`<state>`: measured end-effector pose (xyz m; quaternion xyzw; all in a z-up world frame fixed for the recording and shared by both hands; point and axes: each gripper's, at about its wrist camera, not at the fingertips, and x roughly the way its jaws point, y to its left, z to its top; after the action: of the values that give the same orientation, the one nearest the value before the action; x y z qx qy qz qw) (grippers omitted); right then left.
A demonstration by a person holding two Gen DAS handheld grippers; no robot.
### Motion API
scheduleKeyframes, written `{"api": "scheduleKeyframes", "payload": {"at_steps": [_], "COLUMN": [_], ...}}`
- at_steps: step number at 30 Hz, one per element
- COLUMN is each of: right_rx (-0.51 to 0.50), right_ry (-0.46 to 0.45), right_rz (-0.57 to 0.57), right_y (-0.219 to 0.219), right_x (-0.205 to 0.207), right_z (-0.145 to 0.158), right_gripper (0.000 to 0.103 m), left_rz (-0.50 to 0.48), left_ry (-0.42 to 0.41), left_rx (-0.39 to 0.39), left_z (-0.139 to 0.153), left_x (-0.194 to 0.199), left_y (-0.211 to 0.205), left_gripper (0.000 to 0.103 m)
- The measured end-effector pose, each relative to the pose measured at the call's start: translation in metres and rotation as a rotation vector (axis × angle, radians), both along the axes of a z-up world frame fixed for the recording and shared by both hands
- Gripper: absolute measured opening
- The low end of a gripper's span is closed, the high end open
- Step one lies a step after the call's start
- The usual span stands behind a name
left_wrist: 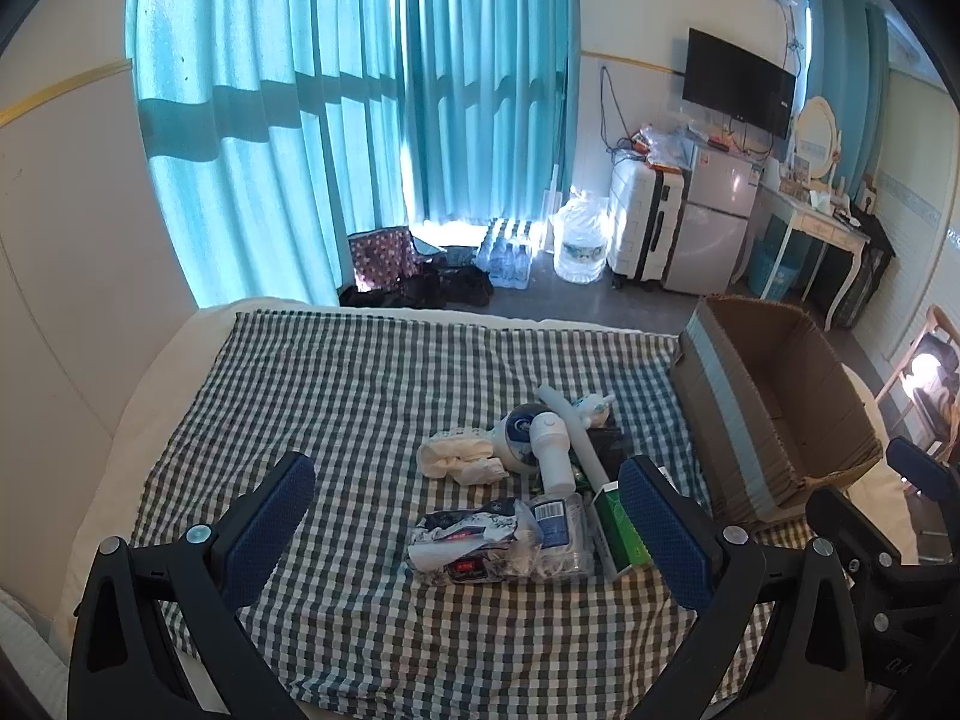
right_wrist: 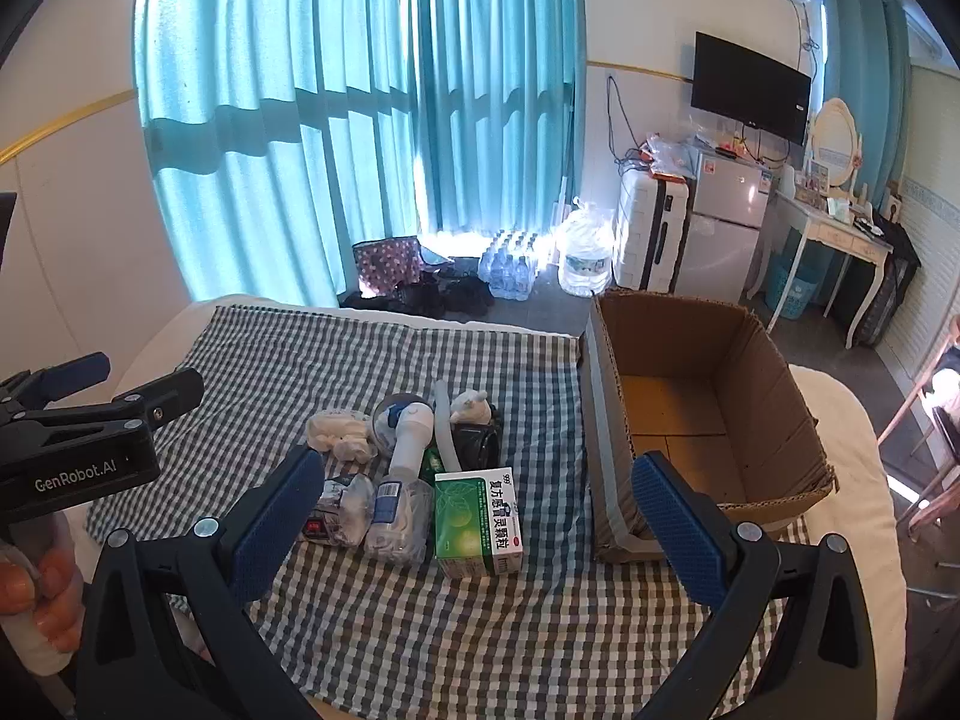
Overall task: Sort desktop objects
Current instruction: 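Move left tool toward floral tissue pack while right tool approaches green medicine box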
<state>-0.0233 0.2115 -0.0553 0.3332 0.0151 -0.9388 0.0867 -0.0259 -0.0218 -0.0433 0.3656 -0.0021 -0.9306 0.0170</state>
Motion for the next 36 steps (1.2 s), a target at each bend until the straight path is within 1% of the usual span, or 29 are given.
{"api": "scheduleKeyframes", "payload": {"at_steps": [7, 11, 14, 18, 22, 27, 30, 32, 34, 36], "right_rx": [-0.021, -0.009, -0.005, -0.023, -0.010, 0.005, 0.016, 0.031, 0.033, 0.027], "right_ry": [-0.034, -0.064, -0.064, -0.067, -0.090, -0.107, -0.119, -0.105, -0.101, -0.130], "right_rz": [0.052, 0.048, 0.035, 0.055, 0.085, 0.086, 0.092, 0.080, 0.079, 0.078], "right_y": [0.001, -0.003, -0.005, -0.008, -0.016, -0.019, -0.021, -0.021, -0.021, -0.021], "right_x": [-0.010, -0.020, -0.025, -0.029, -0.033, -0.038, -0.042, -0.042, -0.044, -0.048], "right_z": [-0.026, -0.039, -0.047, -0.055, -0.072, -0.089, -0.100, -0.104, -0.109, -0.116], "right_gripper": [0.103, 0.103, 0.103, 0.103, 0.103, 0.103, 0.103, 0.103, 0.103, 0.103], "left_rz": [0.002, -0.013, -0.019, -0.043, -0.026, -0.010, -0.008, -0.002, -0.006, -0.019], "left_ry": [-0.041, -0.059, -0.068, -0.089, -0.125, -0.157, -0.202, -0.231, -0.249, -0.260], "left_rx": [-0.005, -0.009, -0.020, -0.010, -0.016, -0.009, -0.011, -0.010, 0.004, 0.020], "left_z": [-0.026, -0.040, -0.051, -0.068, -0.086, -0.108, -0.127, -0.138, -0.147, -0.153], "left_x": [-0.015, -0.024, -0.029, -0.036, -0.044, -0.051, -0.058, -0.062, -0.064, -0.065], "left_y": [-0.007, -0.009, -0.010, -0.014, -0.020, -0.027, -0.027, -0.028, -0.028, -0.027], "left_gripper": [0.103, 0.103, 0.103, 0.103, 0.103, 0.103, 0.103, 0.103, 0.103, 0.103]}}
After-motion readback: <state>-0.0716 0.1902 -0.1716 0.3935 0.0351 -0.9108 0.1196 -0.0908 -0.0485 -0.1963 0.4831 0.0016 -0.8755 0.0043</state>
